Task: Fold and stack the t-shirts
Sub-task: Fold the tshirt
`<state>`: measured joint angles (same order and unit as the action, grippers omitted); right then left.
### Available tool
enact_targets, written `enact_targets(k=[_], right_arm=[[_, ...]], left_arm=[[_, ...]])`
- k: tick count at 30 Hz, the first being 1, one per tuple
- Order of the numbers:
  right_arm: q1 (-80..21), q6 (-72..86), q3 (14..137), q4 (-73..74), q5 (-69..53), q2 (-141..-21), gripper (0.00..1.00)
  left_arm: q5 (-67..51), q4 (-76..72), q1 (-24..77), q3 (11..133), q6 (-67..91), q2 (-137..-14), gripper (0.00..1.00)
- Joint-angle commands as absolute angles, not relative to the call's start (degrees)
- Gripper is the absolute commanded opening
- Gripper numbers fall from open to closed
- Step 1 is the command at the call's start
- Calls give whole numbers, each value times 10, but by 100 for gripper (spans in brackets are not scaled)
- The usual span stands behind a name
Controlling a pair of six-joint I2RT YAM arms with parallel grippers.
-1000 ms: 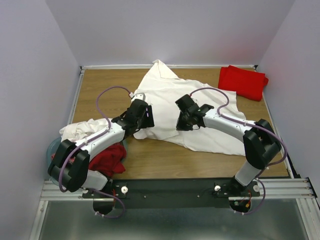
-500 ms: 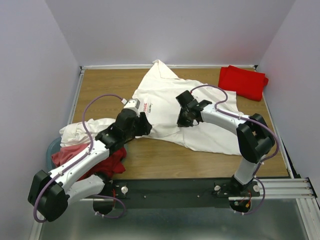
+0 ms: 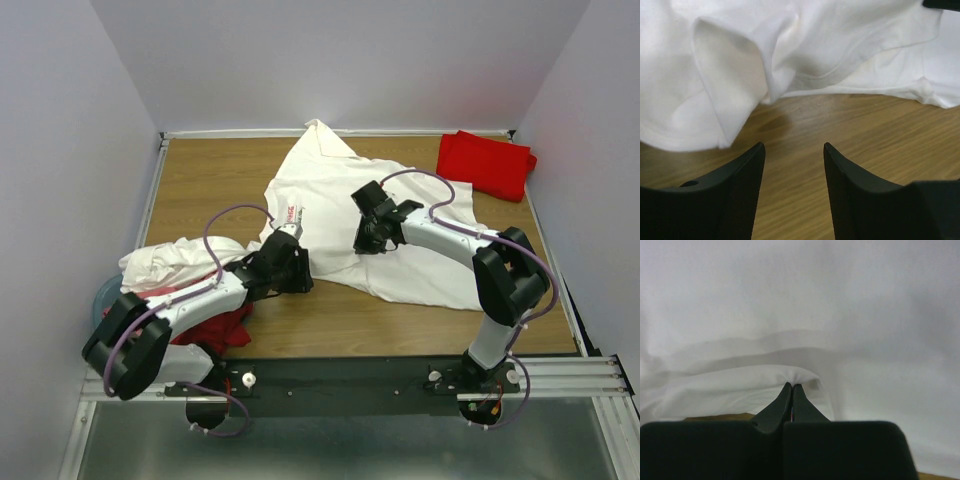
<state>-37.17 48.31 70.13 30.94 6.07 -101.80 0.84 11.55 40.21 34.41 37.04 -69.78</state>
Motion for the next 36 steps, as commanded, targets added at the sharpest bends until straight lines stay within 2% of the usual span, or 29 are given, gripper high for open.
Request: enact_targets(k=[1,9,24,29,36], right_arm=[[-371,482,702,308,62,-1009,1],[-370,486,687,307,65,-996,1],[-370,487,685,305,61,-991,1],[-370,488,681,305,62,-986,1],[-370,489,676,305,62,-984,1]], left_arm=[[16,53,391,361,359,-767,58],[78,50,374,388,346,-781,56],[73,29,364,409,332,-837,52],[79,25,364,408,335,-841,45],[88,16,364,409,330,-858,29]])
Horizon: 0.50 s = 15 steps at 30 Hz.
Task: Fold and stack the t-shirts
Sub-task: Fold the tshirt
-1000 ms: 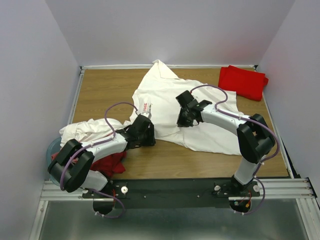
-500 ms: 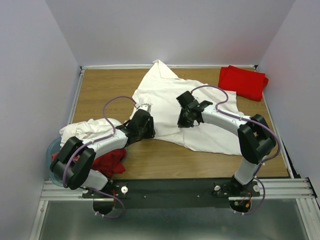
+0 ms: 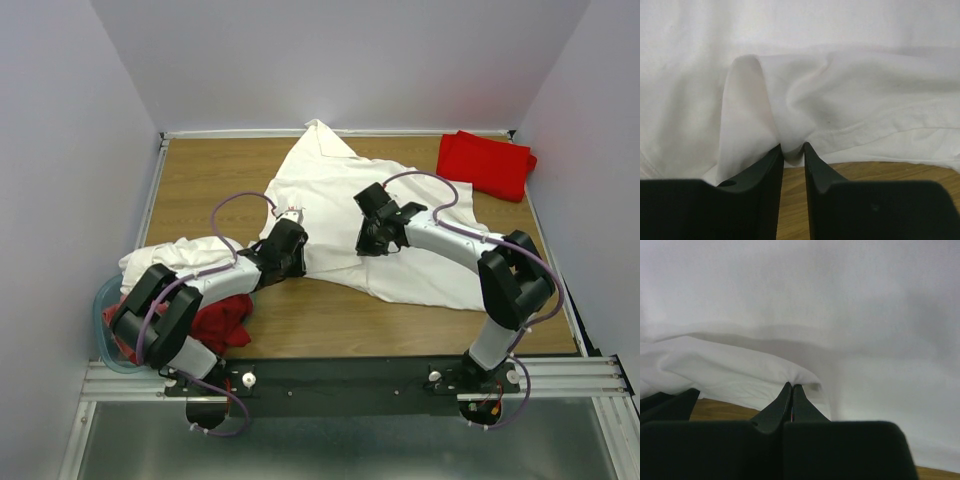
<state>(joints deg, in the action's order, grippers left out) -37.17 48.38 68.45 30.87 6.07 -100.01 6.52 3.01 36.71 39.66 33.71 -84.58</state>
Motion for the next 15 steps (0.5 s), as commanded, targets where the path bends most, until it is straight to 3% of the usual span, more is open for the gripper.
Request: enact_targets(k=[1,6,8,9,15], right_arm=[[-370,489,676,305,62,-984,1],[-370,489,671,305,62,-980,1],[-370,489,669,304,62,-977,1],[-370,488,668,304,61,-976,1],[-370,478,656,305,41,-955,1]], left_arm=[[88,16,364,409,330,-860,29],[92,9,364,404,330,-869,25],[91,8,364,405,329,-872,12],[88,11,364,407,329,-872,0],[88,53,363,414,329,-820,0]])
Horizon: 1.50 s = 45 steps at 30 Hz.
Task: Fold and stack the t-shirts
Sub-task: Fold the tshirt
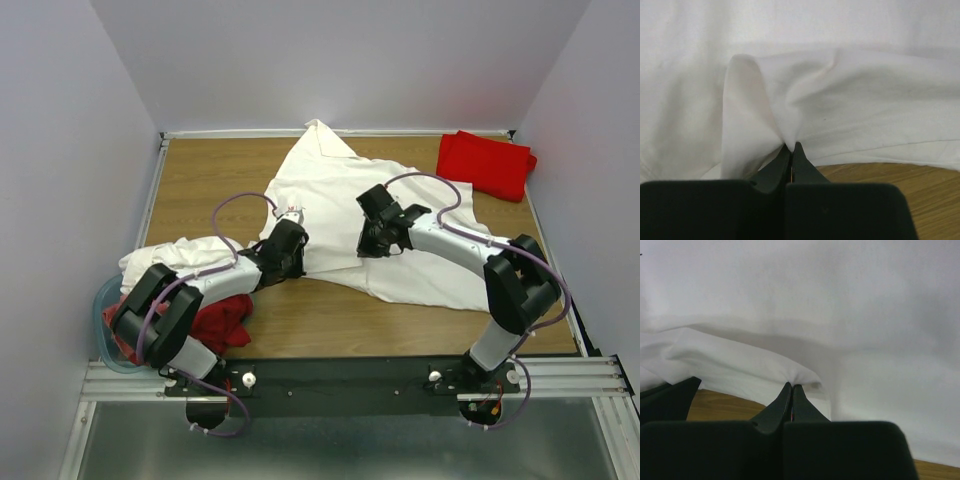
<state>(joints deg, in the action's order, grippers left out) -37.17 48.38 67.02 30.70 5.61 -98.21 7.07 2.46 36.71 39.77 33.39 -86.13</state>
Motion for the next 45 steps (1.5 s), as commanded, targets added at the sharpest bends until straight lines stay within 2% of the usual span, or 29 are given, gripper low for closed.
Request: enact_targets(k=[1,10,18,24,25,26,27,28,30,33,38,43,45], right_arm=[[-369,476,653,305,36,-951,1],[-390,469,602,323,-17,-896,1],[-446,485,584,341,-50,-871,1],[-461,509,563,362,-54,-820,1],[-461,509,554,365,-54,-813,6],[-461,509,550,367,-51,-806,17],[-460,505,548,370,-28,-789,45],[-459,502,548,380,-13,-784,60],[-430,490,552,391,20,-776,81],[-352,472,542,398,23,-766,88],[-211,438,510,411,47,-722,93],[15,368,459,420,8,-683,93],[53,353,463,434,12,-677,93]], left_arm=[[88,62,364,417,330,-808,0],[10,170,364,392,368,-615,0],[-61,206,364,346,408,-525,0],[-61,237,364,342,418,-478,0],[-61,238,364,345,418,-475,0],[-61,238,364,345,415,-472,0],[-59,230,364,344,412,-473,0],[-58,222,364,341,409,-477,0],[-54,191,364,340,394,-503,0],[-64,164,362,378,367,-561,0],[-62,141,361,416,353,-590,0],[-61,140,359,430,340,-585,0],[-67,135,359,425,338,-582,0]])
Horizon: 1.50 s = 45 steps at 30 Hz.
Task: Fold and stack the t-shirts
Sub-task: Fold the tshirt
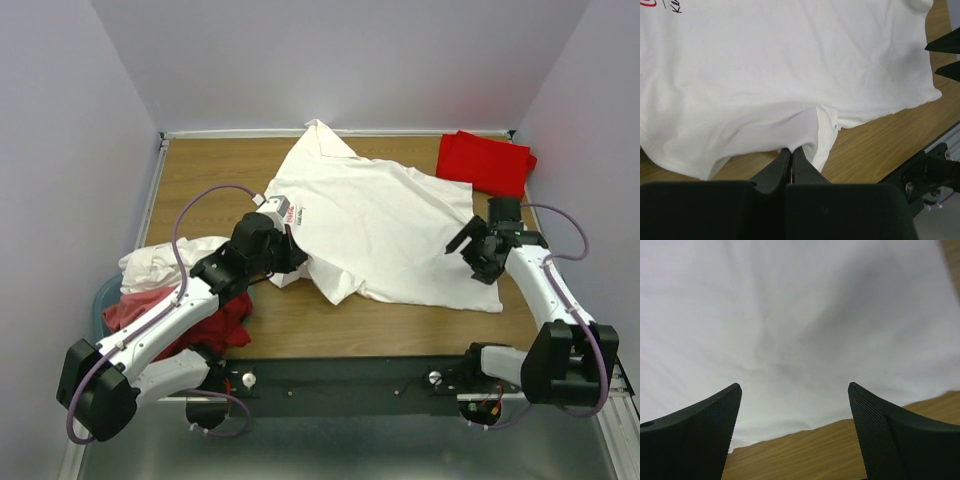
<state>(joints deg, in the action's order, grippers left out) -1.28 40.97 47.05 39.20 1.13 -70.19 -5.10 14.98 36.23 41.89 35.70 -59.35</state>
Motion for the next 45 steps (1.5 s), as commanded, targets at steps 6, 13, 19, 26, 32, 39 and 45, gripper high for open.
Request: enact_targets(k=[6,13,19,26,32,39,45], right_arm=[[169,357,463,457,11,-696,100],[225,396,427,470,33,-737,97],[229,435,430,484,69,-757,91],[229,473,424,484,89,-777,82],[230,494,421,481,105,-779,73],[230,516,393,473,112,-773,59],[231,527,362,464,112,-759,45]], left_arm=[[-106,97,359,389,359,-570,0],[-82,72,359,373,341,-562,0],[-95,47,359,359,341,-559,0],[-100,36,358,350,335,-556,0],[-110,21,359,335,339,-555,0],[-106,30,359,323,345,-535,0],[-105,35,359,322,347,-533,0]])
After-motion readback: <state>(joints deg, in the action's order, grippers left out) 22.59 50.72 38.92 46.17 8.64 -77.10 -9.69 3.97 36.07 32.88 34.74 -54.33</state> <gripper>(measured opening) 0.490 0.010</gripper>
